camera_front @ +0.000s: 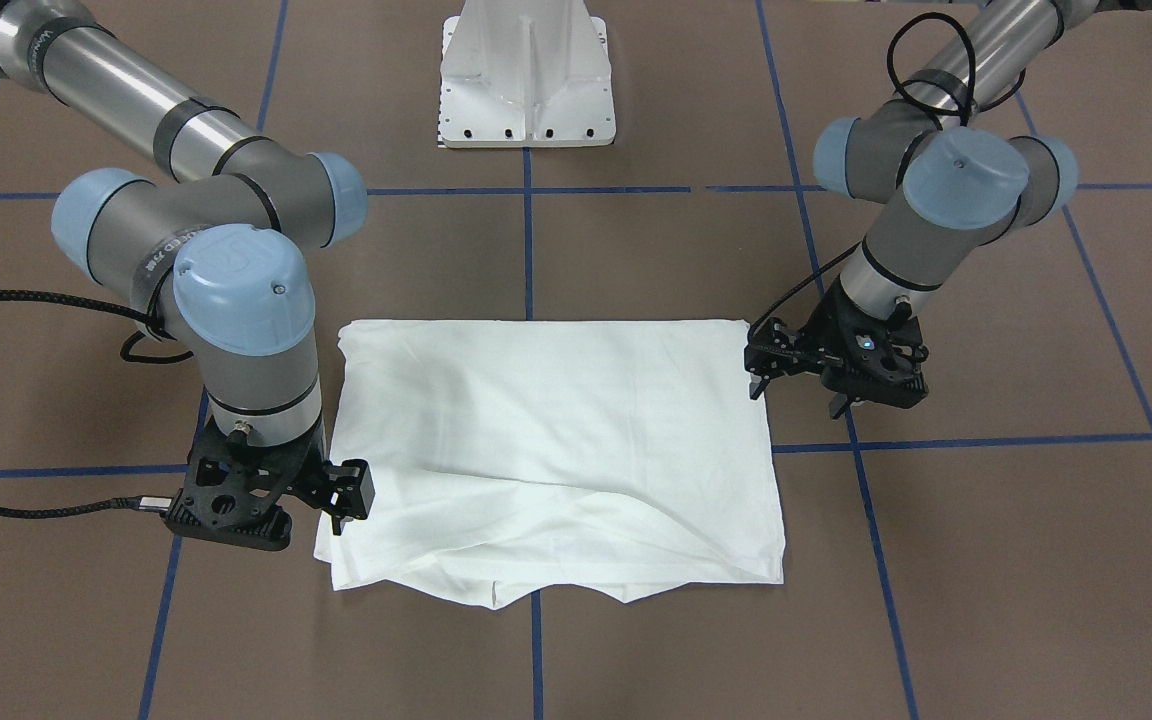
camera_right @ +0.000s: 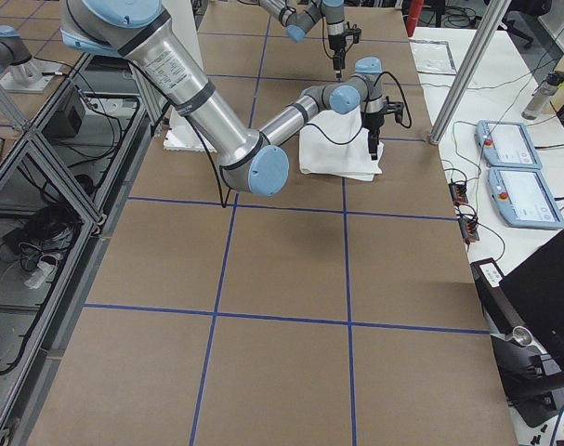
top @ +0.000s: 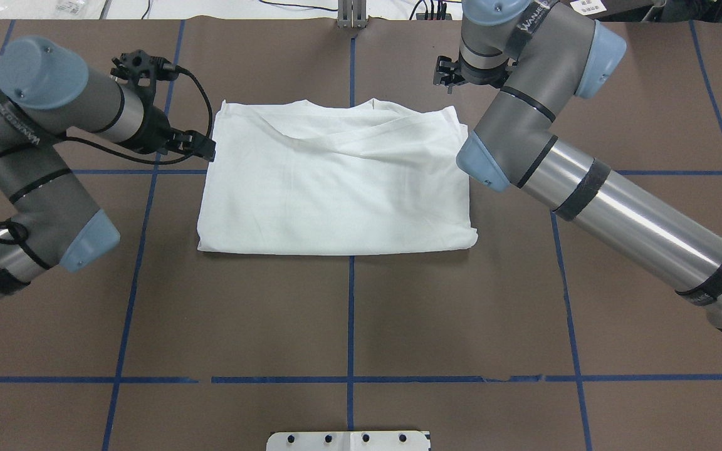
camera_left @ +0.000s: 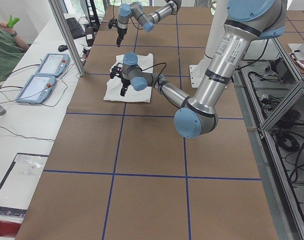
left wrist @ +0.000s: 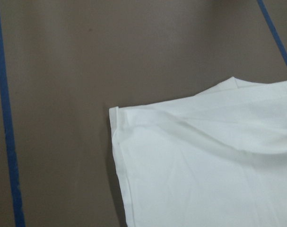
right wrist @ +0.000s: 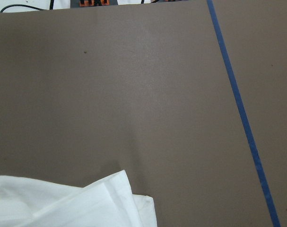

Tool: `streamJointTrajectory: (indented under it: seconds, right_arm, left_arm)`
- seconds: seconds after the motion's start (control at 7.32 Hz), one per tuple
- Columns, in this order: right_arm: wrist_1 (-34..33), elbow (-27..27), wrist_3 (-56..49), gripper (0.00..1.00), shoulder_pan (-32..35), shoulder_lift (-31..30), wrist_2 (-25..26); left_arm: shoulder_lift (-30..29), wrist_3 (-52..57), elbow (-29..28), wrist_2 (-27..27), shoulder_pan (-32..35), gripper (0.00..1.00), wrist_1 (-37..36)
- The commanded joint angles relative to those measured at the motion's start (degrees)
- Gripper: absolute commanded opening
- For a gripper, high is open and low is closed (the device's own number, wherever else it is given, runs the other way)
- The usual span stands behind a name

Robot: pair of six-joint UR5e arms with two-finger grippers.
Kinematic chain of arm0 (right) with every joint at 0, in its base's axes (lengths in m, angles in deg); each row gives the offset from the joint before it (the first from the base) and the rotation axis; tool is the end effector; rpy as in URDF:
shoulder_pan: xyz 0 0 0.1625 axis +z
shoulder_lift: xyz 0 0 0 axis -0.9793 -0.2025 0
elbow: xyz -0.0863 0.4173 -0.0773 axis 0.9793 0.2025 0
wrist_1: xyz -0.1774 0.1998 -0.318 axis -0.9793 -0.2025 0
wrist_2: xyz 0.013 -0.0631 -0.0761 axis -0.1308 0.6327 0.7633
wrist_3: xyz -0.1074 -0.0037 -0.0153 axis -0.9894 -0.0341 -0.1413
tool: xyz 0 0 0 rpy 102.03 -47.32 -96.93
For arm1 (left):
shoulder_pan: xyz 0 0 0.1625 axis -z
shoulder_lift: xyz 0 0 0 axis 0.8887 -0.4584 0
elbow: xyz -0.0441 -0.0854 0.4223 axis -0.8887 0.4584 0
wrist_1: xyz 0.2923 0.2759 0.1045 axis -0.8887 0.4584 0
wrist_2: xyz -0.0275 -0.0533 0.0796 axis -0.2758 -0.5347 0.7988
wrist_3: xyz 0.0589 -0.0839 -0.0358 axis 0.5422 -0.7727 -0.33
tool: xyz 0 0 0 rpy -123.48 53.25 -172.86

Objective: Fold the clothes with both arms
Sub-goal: 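Release the hem and draw both grippers back from the folded shirt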

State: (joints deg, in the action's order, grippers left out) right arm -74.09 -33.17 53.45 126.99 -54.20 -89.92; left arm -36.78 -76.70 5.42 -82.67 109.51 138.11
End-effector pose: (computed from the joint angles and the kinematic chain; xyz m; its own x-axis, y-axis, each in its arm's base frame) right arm -0.4358 -0.6618 0.2785 0.7831 0.1931 0.5912 -0.3187 0.9409 0.1147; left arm 0.3926 -0.5434 0.3594 0.5793 0.2130 -0.7868 0.0635 0.9505 0.3042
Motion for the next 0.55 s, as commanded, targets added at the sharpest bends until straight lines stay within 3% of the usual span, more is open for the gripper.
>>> streamJointTrajectory:
  seconds: [0.0, 0.41]
  right_arm:
    - [1.4, -0.3, -0.1, 1.00, -0.1, -0.7, -0.3]
    - [1.5, -0.6, 0.0, 1.00, -0.1, -0.7, -0.4]
  left_arm:
    - [3.0, -7.7, 1.7, 0.7, -6.9, 1.00, 2.3]
    - [4.0, -10.9, 1.6, 4.0, -10.6, 0.95, 3.3]
